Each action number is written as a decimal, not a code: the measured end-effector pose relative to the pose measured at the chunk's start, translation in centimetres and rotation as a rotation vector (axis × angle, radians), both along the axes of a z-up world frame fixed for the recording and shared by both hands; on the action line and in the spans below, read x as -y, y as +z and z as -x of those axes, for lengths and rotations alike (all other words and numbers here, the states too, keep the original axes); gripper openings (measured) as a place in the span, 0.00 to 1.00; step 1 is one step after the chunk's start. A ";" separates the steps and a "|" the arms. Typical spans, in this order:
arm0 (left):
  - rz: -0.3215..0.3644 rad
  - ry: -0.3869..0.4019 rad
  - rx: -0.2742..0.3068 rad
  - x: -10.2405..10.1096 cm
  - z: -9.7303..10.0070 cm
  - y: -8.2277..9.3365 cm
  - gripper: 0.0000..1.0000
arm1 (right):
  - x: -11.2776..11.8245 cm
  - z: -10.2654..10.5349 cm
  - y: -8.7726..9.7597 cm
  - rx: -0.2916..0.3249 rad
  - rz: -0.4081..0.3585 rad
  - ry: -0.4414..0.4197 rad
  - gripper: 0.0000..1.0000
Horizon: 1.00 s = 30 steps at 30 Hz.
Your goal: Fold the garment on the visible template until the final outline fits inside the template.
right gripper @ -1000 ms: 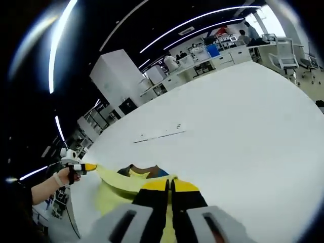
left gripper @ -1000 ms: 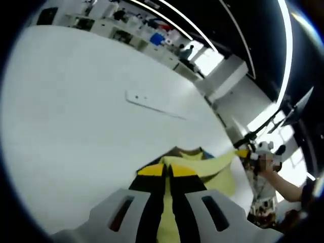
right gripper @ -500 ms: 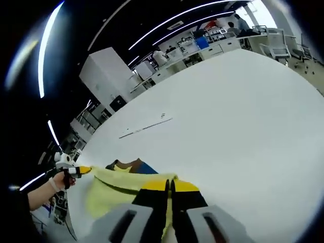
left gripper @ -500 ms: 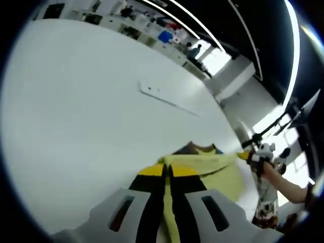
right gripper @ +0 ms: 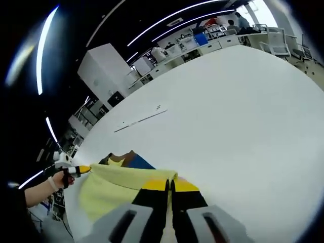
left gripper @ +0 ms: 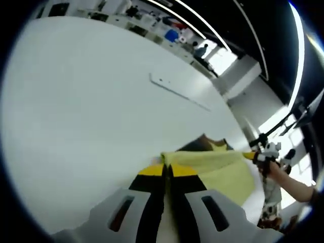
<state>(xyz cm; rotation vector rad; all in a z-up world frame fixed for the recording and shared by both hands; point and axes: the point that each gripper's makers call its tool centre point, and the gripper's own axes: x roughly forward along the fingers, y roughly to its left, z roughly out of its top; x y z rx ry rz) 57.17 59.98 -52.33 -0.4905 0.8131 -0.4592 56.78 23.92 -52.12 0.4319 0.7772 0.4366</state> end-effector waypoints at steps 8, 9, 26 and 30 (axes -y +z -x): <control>-0.063 -0.077 0.137 0.5 -0.4 1.2 0.04 | -0.7 0.6 0.5 0.051 0.043 0.081 0.03; -0.072 -0.078 0.141 0.5 -0.4 1.4 0.06 | -0.7 0.7 0.6 0.061 0.048 0.090 0.05; -0.472 -0.389 0.429 -0.2 -0.2 3.3 0.53 | -0.1 1.1 2.8 0.272 0.309 0.299 0.37; -0.600 -0.495 0.484 0.0 -0.3 2.9 0.46 | 0.2 1.5 2.4 0.274 0.389 0.365 0.35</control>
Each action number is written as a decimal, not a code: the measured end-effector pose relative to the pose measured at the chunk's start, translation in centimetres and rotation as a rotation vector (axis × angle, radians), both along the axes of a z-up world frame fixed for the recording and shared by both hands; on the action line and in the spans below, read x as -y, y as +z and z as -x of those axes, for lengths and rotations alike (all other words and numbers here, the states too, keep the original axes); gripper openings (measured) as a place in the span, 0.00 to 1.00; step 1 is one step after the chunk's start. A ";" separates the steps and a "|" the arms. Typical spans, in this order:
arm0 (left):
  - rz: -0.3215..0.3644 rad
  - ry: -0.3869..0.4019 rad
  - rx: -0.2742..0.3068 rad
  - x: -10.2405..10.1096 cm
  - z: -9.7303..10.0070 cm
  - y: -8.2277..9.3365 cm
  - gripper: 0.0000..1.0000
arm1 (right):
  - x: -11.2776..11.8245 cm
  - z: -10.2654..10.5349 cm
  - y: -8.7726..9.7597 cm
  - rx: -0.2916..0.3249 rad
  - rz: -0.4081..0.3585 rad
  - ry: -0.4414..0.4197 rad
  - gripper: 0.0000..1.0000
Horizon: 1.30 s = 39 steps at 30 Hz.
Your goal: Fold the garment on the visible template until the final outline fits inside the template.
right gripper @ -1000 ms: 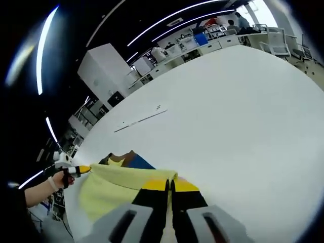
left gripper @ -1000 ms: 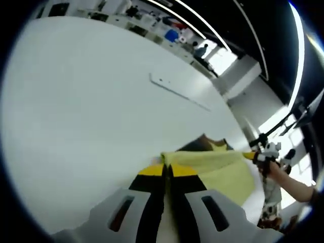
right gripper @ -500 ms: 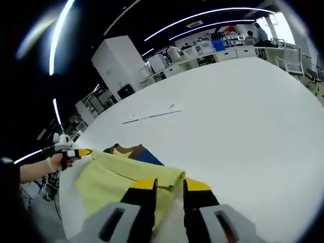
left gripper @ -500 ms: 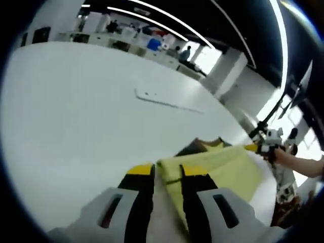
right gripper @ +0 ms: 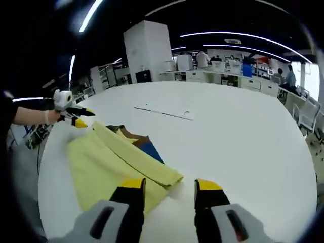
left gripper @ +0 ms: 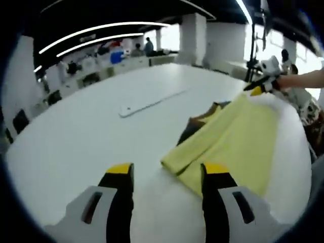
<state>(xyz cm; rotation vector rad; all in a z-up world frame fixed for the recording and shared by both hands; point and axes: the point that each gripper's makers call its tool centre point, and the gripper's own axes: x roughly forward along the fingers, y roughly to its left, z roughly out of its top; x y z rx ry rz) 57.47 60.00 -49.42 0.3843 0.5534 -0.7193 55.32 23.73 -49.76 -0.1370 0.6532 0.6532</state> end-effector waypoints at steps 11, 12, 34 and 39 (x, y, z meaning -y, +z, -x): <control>-0.231 -0.165 0.117 0.4 -0.3 -0.9 0.36 | 0.9 -0.9 -1.0 0.142 0.316 0.160 0.25; -0.239 -0.169 0.117 0.4 -0.3 -1.1 0.35 | 0.9 -0.9 -1.2 0.140 0.326 0.163 0.24; -0.369 -0.293 0.214 1.6 -0.4 -1.3 0.15 | -1.4 -1.3 -1.5 0.295 0.535 0.381 0.08; -0.347 -0.286 0.194 1.9 -0.5 -1.2 0.01 | -1.6 -1.3 -1.3 0.309 0.544 0.388 0.00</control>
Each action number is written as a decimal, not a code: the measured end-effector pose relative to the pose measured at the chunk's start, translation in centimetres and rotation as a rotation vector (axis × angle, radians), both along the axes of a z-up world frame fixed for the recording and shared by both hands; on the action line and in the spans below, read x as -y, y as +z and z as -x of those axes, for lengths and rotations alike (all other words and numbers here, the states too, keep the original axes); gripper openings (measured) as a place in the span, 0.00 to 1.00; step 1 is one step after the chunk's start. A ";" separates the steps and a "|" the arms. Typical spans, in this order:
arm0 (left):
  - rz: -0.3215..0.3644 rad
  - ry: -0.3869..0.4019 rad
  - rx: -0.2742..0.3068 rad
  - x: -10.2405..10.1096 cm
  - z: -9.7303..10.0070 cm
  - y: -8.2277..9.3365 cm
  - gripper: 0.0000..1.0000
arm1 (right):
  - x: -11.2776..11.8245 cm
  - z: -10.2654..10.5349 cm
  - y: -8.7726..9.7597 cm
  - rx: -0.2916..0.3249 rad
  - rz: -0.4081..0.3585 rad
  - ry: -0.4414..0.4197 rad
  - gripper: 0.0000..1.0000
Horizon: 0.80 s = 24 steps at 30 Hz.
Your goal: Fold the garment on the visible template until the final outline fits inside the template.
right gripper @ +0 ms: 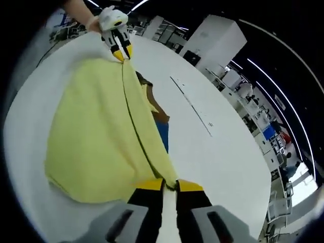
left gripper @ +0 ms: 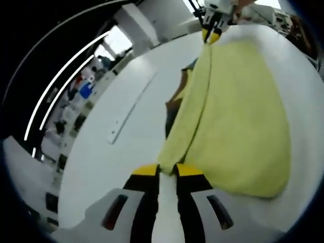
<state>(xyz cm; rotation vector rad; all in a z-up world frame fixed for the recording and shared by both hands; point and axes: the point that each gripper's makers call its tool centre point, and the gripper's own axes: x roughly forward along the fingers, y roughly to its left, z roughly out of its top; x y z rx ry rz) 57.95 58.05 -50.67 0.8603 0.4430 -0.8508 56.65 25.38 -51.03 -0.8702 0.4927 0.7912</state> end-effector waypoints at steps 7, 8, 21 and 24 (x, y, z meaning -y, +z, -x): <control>0.090 0.084 -0.051 -0.2 -0.5 0.7 0.00 | 0.1 -0.8 1.1 0.005 -0.046 -0.048 0.00; 0.106 0.101 -0.058 -0.2 -0.7 0.9 0.00 | 0.1 -1.1 1.3 0.006 -0.060 -0.063 0.00; 0.393 0.427 -0.286 -0.9 -3.5 0.6 0.00 | 0.5 -4.3 0.9 -0.062 -0.183 -0.228 0.00; 0.418 0.459 -0.314 -0.8 -3.8 0.2 0.00 | 0.6 -4.6 -0.1 -0.075 -0.162 -0.232 0.00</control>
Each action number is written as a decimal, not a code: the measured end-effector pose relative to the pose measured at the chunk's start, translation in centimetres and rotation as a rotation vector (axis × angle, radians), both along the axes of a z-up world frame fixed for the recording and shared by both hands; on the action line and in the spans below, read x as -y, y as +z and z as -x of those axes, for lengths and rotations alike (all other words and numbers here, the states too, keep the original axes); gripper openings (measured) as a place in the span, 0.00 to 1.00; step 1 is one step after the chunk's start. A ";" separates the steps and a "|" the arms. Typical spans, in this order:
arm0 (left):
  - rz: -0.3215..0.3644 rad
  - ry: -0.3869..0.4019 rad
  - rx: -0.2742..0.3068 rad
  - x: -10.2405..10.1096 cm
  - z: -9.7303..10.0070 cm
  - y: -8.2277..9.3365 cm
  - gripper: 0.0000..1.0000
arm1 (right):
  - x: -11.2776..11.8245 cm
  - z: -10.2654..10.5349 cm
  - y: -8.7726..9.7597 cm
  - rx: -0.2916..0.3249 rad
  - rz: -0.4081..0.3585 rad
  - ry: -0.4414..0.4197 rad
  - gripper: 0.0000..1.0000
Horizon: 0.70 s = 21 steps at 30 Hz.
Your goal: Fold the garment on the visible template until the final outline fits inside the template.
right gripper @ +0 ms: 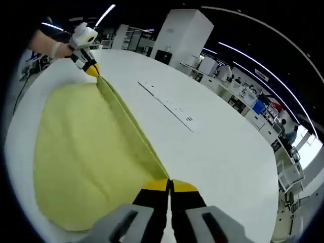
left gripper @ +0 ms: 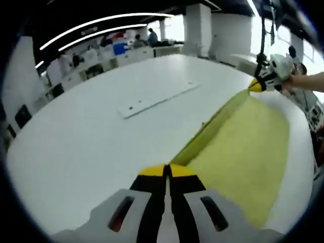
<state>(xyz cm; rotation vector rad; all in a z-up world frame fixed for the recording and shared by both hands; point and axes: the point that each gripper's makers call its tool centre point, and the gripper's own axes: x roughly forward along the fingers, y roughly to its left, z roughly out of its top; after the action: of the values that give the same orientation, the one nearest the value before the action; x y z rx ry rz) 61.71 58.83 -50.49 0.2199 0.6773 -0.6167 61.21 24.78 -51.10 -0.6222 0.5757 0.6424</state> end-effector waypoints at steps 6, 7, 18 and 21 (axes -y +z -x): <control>0.005 0.007 -0.018 0.0 0.1 -0.5 0.00 | 0.0 0.1 -0.5 -0.023 -0.007 -0.010 0.00; 0.014 0.017 -0.026 0.0 0.1 -0.5 0.00 | 0.0 -0.1 -0.6 -0.024 -0.007 -0.010 0.00; -0.033 -0.036 0.056 0.3 -0.1 -0.1 0.25 | -0.9 0.5 0.0 -0.065 -0.151 -0.043 0.31; -0.018 -0.036 0.060 0.3 0.2 0.2 0.33 | -1.1 0.8 0.4 -0.063 -0.195 -0.047 0.44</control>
<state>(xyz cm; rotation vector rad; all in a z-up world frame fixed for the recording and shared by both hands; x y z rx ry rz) 61.53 58.58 -50.28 0.2670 0.6223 -0.6358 60.44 25.92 -50.67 -0.4058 0.5770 0.6662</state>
